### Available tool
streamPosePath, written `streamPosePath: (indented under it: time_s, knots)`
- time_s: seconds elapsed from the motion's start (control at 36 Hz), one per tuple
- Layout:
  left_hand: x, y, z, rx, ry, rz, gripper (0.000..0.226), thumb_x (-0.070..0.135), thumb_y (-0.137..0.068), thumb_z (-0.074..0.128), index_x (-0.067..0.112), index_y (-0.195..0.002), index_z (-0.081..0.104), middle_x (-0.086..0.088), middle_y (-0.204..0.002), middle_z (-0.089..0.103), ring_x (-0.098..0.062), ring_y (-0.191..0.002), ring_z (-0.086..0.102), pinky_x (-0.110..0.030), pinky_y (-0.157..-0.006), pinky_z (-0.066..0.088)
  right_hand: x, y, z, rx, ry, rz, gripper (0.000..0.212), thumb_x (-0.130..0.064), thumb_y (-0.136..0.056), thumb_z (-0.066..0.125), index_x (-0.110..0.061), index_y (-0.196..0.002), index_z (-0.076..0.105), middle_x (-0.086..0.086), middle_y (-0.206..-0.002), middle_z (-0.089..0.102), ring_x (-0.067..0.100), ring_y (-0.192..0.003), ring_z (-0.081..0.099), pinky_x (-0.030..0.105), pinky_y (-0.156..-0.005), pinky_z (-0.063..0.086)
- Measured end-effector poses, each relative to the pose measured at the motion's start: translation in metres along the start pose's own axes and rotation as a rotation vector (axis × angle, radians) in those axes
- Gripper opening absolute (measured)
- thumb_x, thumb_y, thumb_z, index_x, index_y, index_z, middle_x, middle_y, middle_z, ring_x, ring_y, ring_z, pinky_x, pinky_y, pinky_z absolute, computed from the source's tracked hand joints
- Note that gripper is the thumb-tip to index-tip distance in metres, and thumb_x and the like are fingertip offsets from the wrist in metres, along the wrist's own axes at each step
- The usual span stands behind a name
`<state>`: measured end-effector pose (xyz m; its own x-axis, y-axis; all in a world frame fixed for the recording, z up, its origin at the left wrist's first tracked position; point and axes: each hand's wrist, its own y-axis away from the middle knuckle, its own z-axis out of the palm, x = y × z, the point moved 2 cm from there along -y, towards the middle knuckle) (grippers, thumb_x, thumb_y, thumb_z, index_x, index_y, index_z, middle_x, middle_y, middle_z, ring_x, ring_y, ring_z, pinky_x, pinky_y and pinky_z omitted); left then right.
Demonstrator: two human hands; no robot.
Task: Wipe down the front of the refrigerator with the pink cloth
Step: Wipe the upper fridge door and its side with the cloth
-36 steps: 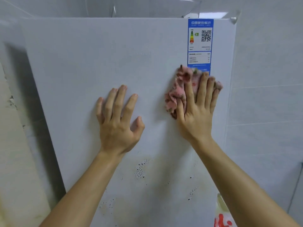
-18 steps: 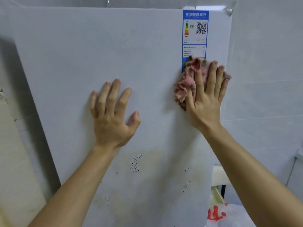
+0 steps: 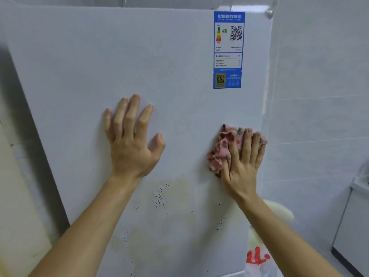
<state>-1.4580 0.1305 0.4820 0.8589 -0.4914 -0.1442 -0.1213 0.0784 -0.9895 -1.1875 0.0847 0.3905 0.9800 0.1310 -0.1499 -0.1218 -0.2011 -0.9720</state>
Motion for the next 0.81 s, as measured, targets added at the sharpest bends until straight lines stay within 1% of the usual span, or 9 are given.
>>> streamPosePath:
  time_s: [0.08, 0.17, 0.25, 0.44, 0.56, 0.61, 0.67, 0.75, 0.81]
  knots:
    - [0.0, 0.0, -0.001, -0.004, 0.0, 0.001, 0.057, 0.035, -0.095, 0.062, 0.008, -0.145, 0.059, -0.017, -0.161, 0.045, -0.037, -0.151, 0.035, -0.063, -0.125, 0.021, 0.001, -0.038, -0.006, 0.024, 0.008, -0.049, 0.057, -0.04, -0.113, 0.025, -0.022, -0.166, 0.02, 0.029, -0.169, 0.019, 0.052, -0.156, 0.013, 0.068, -0.126, 0.008]
    - [-0.001, -0.001, -0.002, -0.017, 0.009, 0.002, 0.057, 0.034, -0.095, 0.062, 0.008, -0.146, 0.058, -0.017, -0.161, 0.044, -0.036, -0.151, 0.034, -0.061, -0.126, 0.019, 0.0, -0.088, -0.015, 0.067, -0.003, -0.047, 0.057, -0.042, -0.113, 0.027, -0.016, -0.163, 0.034, 0.029, -0.168, 0.02, 0.051, -0.156, 0.013, 0.065, -0.127, 0.009]
    - [-0.003, -0.001, -0.005, -0.047, 0.022, 0.002, 0.058, 0.033, -0.095, 0.063, 0.009, -0.147, 0.057, -0.017, -0.163, 0.042, -0.036, -0.153, 0.033, -0.061, -0.126, 0.019, 0.0, -0.101, -0.016, 0.078, -0.033, -0.012, 0.055, -0.041, -0.113, 0.03, -0.017, -0.163, 0.033, 0.03, -0.168, 0.018, 0.053, -0.156, 0.011, 0.065, -0.127, 0.01]
    - [-0.008, 0.007, -0.017, -0.1, -0.01, -0.01, 0.061, 0.033, -0.096, 0.062, 0.014, -0.153, 0.053, -0.017, -0.166, 0.036, -0.036, -0.156, 0.028, -0.057, -0.129, 0.015, 0.016, 0.01, -0.003, -0.07, -0.073, 0.085, 0.058, -0.038, -0.113, 0.025, -0.009, -0.162, 0.03, 0.037, -0.167, 0.009, 0.055, -0.155, 0.002, 0.07, -0.125, 0.007]
    - [-0.025, 0.026, -0.026, -0.06, -0.077, -0.115, 0.056, 0.027, -0.1, 0.057, 0.013, -0.154, 0.051, -0.018, -0.166, 0.036, -0.039, -0.155, 0.03, -0.059, -0.128, 0.017, 0.011, 0.067, 0.004, -0.152, -0.033, 0.119, 0.062, -0.042, -0.11, 0.02, -0.01, -0.164, 0.025, 0.031, -0.168, 0.003, 0.032, -0.16, -0.018, 0.059, -0.128, -0.01]
    - [-0.034, 0.039, -0.03, -0.061, -0.109, -0.153, 0.055, 0.026, -0.103, 0.053, 0.013, -0.156, 0.048, -0.019, -0.166, 0.035, -0.039, -0.156, 0.029, -0.059, -0.128, 0.017, 0.005, 0.063, 0.004, -0.137, -0.032, 0.109, 0.061, -0.043, -0.111, 0.019, -0.02, -0.167, 0.014, 0.028, -0.169, 0.002, 0.025, -0.158, -0.024, 0.053, -0.127, -0.016]
    - [-0.043, 0.049, -0.034, -0.077, -0.128, -0.166, 0.054, 0.026, -0.104, 0.049, 0.013, -0.157, 0.045, -0.018, -0.167, 0.033, -0.037, -0.157, 0.027, -0.06, -0.128, 0.016, -0.001, 0.054, 0.005, -0.102, -0.037, 0.108, 0.06, -0.042, -0.112, 0.021, -0.029, -0.168, 0.003, 0.03, -0.168, 0.005, 0.03, -0.159, -0.018, 0.056, -0.127, -0.014]
    - [-0.055, 0.056, -0.041, -0.092, -0.16, -0.19, 0.054, 0.026, -0.106, 0.042, 0.013, -0.158, 0.042, -0.016, -0.168, 0.032, -0.035, -0.158, 0.025, -0.059, -0.128, 0.014, -0.014, 0.032, 0.008, -0.057, -0.042, 0.119, 0.057, -0.038, -0.114, 0.025, -0.019, -0.167, 0.015, 0.037, -0.166, 0.013, 0.053, -0.155, 0.003, 0.068, -0.123, -0.004]
    - [-0.063, 0.059, -0.047, -0.104, -0.185, -0.212, 0.055, 0.027, -0.106, 0.04, 0.013, -0.159, 0.04, -0.016, -0.169, 0.031, -0.035, -0.159, 0.024, -0.058, -0.129, 0.013, -0.03, 0.012, 0.009, -0.028, -0.056, 0.111, 0.056, -0.037, -0.114, 0.027, -0.017, -0.166, 0.017, 0.038, -0.165, 0.015, 0.058, -0.152, 0.009, 0.071, -0.122, 0.0]
